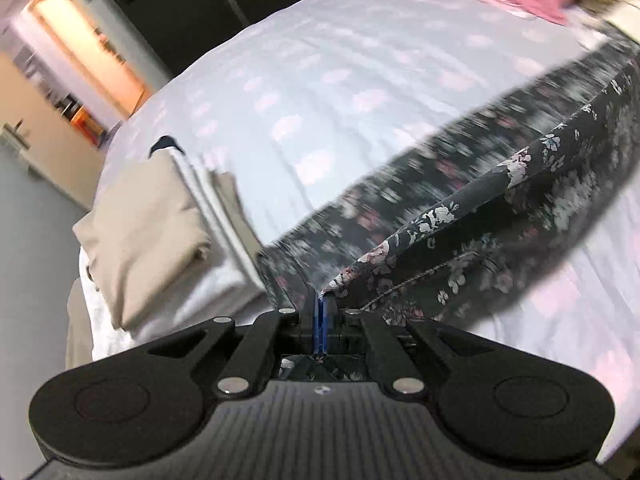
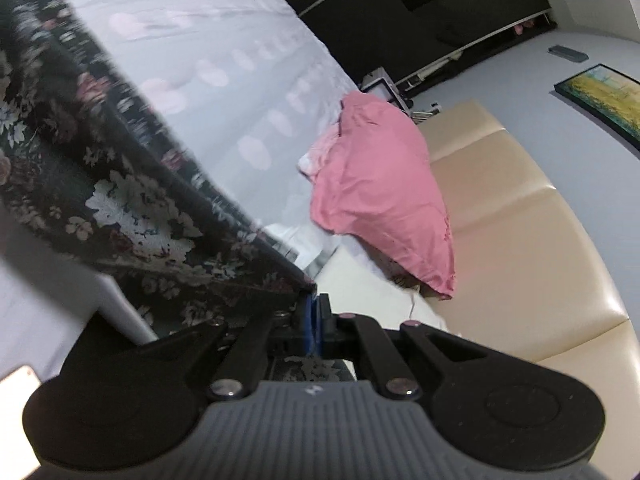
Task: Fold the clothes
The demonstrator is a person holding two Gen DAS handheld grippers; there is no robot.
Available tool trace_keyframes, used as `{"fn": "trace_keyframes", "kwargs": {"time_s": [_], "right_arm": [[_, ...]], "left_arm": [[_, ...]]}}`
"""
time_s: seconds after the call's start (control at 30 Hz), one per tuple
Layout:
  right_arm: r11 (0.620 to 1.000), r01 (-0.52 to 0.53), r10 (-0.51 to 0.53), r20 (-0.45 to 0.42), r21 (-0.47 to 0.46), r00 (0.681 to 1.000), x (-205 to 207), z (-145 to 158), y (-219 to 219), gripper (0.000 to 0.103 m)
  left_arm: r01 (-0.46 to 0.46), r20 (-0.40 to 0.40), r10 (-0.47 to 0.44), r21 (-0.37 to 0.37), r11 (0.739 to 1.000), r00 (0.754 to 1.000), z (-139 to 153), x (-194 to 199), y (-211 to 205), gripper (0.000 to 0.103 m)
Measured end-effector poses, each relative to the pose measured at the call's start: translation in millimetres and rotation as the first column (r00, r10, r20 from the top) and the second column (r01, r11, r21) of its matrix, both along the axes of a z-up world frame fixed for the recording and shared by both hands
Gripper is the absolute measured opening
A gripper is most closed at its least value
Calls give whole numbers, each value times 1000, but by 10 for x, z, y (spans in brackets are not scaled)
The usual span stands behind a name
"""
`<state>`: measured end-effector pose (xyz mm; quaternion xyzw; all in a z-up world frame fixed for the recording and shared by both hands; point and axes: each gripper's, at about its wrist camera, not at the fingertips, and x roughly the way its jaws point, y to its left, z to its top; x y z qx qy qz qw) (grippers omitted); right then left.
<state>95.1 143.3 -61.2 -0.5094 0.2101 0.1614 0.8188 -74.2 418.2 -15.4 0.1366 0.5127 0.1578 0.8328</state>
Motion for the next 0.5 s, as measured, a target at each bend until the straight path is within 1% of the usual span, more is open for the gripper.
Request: {"fn": "trace_keyframes", "kwargs": {"time_s": [0.1,0.17,0.3,0.4,0.5], "right_arm": [[1000,19,-19,-9,-2,1000,289,8,218,2],[999,31,-31,-33,-25,999,500,-42,380,2],[996,44,-50,-79,-78,996,874,-224,666,2],[993,47,-59,-108,-111,992,1100,-397,849,2],[988,53,-71,-127,-142,989,1266,-595,990,2]], "left_arm": [[-25,-43,26,29,999,999,-80,378,137,0],[-35,-74,38,50,998,997,-159,622,223,0],[-30,-140,44,95,995,989,-442,1043,375,0],[-25,-190,44,100,995,981,-714,1275,482,0],[-48,-188,65,91,995,980,-909,1432,586,1]]}}
